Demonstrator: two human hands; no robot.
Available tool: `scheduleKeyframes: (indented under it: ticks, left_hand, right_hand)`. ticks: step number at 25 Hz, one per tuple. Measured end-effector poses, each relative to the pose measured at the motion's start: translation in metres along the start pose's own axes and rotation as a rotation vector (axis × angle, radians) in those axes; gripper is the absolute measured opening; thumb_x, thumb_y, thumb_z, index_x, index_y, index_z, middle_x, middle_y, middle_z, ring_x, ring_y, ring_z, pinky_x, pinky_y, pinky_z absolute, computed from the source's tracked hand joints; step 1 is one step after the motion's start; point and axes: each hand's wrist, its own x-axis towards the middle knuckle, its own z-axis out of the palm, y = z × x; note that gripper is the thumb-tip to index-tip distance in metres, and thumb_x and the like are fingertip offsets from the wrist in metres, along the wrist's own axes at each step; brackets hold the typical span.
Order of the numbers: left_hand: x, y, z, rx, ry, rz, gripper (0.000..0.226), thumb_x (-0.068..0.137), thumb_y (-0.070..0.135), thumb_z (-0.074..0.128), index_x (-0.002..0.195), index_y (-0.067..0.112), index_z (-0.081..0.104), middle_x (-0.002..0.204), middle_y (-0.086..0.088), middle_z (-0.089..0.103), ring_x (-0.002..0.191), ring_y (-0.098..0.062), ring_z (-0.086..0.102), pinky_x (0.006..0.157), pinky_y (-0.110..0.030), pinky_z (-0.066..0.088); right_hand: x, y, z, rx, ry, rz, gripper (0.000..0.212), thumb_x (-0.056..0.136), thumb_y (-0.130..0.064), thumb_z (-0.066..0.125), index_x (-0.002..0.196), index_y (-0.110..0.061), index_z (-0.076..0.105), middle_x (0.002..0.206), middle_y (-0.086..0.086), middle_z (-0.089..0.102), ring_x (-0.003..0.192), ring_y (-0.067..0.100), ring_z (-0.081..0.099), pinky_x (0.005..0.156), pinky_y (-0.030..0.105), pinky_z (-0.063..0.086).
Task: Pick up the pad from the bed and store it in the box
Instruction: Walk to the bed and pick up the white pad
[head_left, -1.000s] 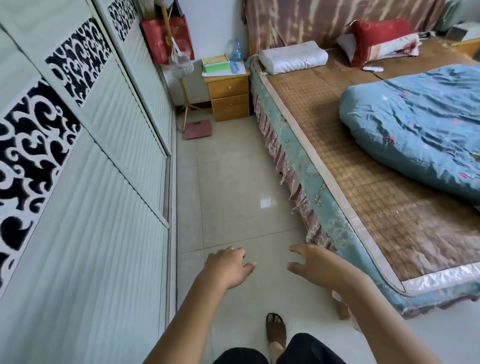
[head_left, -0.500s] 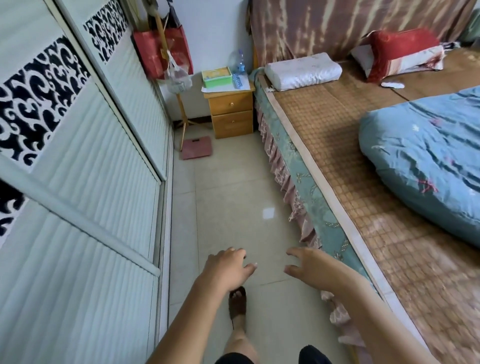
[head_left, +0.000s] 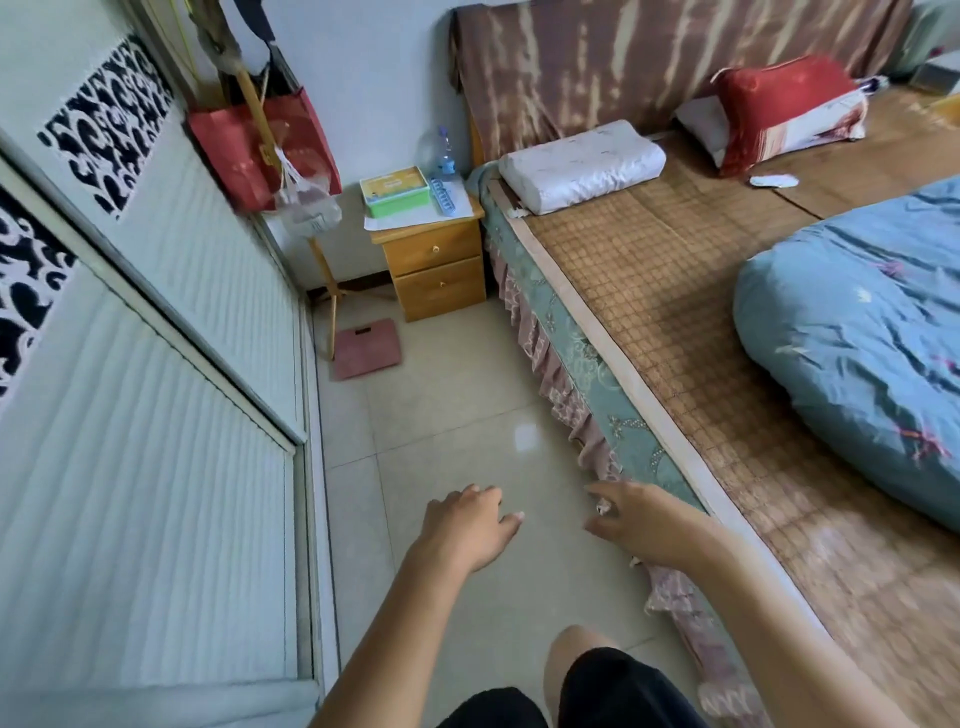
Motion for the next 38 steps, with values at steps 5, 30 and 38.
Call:
scheduleKeyframes:
  ticks: [5,30,38]
  left_hand:
    - [0.096,0.0,-0.052,0.018,-0.01,0.004,0.048,0.094,0.048,0.035,0.121,0.012,0.052,0.13,-0.011,0.056,0.119,-0.03,0.052,0.096,-0.042,0.04]
    - [0.54,0.012,-0.316,0.151,-0.095,0.195,0.044,0.095,0.048,0.034,0.121,0.016,0.051,0.127,-0.009,0.056,0.117,-0.029,0.053,0.097,-0.041,0.04]
    - [0.681,0.014,-0.392,0.323,-0.22,0.401,0.045,0.097,0.046,0.034,0.126,0.015,0.049,0.132,-0.01,0.053,0.123,-0.028,0.049,0.104,-0.044,0.036]
  right_hand:
    - [0.09,0.008,-0.062,-0.001,-0.027,0.008,0.051,0.091,-0.044,0.047,0.138,-0.026,0.039,0.139,0.001,0.05,0.119,0.019,0.053,0.099,0.031,0.043]
    - [0.47,0.021,-0.339,0.17,0.076,0.151,0.042,0.092,-0.041,0.049,0.132,-0.028,0.045,0.13,0.0,0.058,0.107,0.018,0.061,0.095,0.033,0.049]
    - [0.565,0.019,-0.389,0.351,0.141,0.379,0.049,0.093,-0.039,0.048,0.138,-0.024,0.039,0.139,-0.001,0.051,0.122,0.019,0.053,0.099,0.032,0.044]
